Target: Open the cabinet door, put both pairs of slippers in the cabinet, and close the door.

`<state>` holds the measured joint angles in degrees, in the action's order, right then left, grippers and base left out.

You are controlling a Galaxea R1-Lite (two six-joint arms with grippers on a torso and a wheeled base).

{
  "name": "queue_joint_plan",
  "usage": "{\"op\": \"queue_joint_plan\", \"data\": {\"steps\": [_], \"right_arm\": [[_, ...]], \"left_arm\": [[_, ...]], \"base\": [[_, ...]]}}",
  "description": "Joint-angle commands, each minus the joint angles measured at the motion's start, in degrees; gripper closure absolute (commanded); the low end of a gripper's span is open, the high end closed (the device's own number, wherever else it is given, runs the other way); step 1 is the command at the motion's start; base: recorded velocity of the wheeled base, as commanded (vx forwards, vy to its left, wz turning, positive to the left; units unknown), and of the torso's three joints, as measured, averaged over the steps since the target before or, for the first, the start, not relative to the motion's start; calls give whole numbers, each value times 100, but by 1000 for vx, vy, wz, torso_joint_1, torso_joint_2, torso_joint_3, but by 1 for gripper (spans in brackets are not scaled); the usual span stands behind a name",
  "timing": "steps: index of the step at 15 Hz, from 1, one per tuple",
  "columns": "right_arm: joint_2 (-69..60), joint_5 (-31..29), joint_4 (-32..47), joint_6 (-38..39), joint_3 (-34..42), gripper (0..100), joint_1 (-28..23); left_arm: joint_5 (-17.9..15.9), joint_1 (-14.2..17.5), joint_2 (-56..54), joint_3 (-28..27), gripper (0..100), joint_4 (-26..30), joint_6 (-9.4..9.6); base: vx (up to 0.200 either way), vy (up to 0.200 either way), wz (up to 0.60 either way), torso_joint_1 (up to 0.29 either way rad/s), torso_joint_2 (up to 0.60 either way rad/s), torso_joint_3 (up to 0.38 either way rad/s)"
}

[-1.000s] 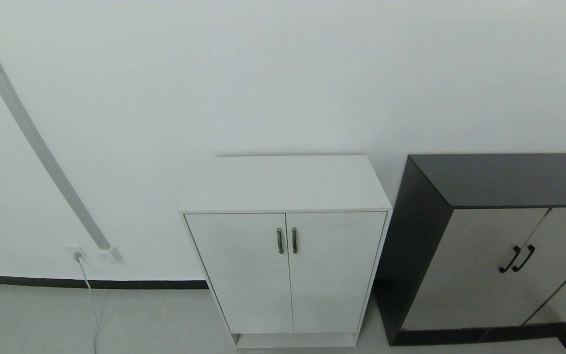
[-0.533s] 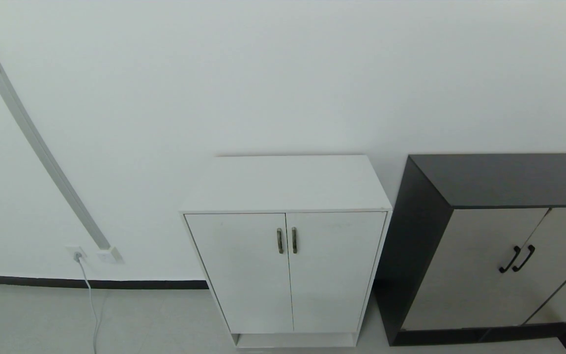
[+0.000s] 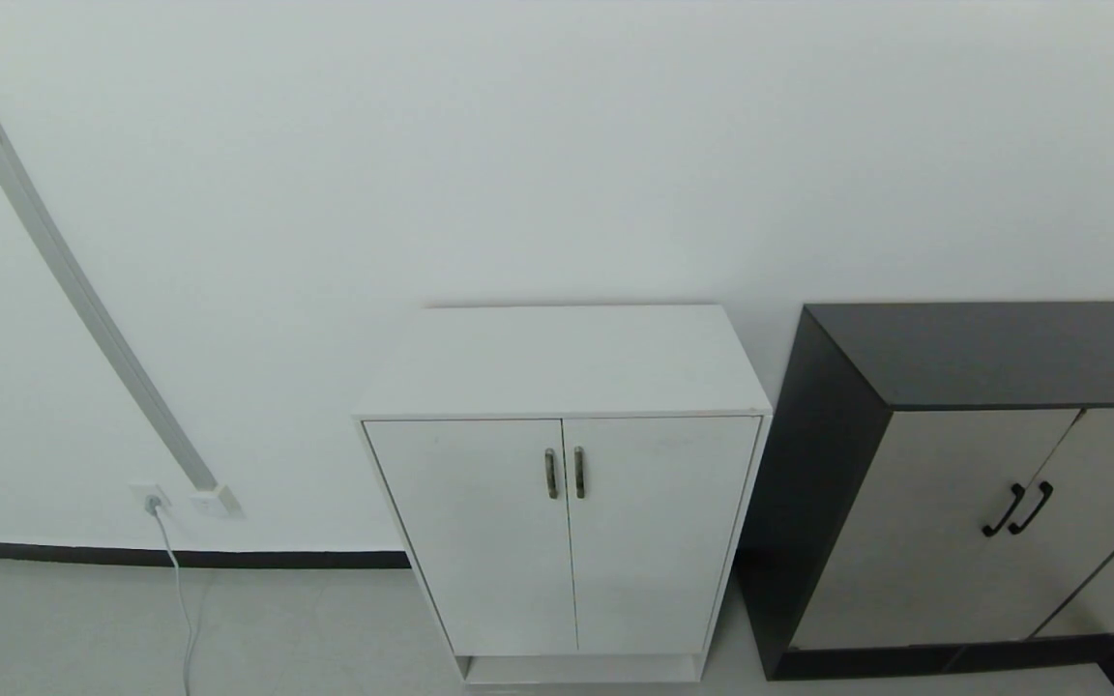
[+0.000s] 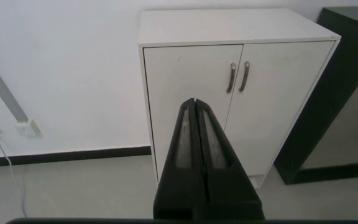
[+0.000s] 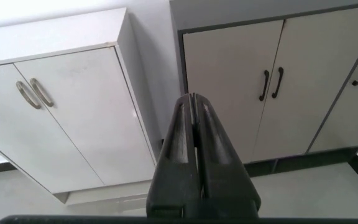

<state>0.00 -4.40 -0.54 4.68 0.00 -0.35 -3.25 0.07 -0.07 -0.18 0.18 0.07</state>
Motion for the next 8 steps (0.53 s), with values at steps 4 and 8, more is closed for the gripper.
{"op": "queue_joint_plan", "data": {"steps": [4,8], "right_arm": [[0,9,1,-20,0,100,0],[9,36,1,-55,0,100,0]], "left_arm": [[0,1,7,1,100,-1,1],[0,1,7,1,100,-1,1]], "base": [[0,0,0,0,0,0],[0,0,0,0,0,0]]}}
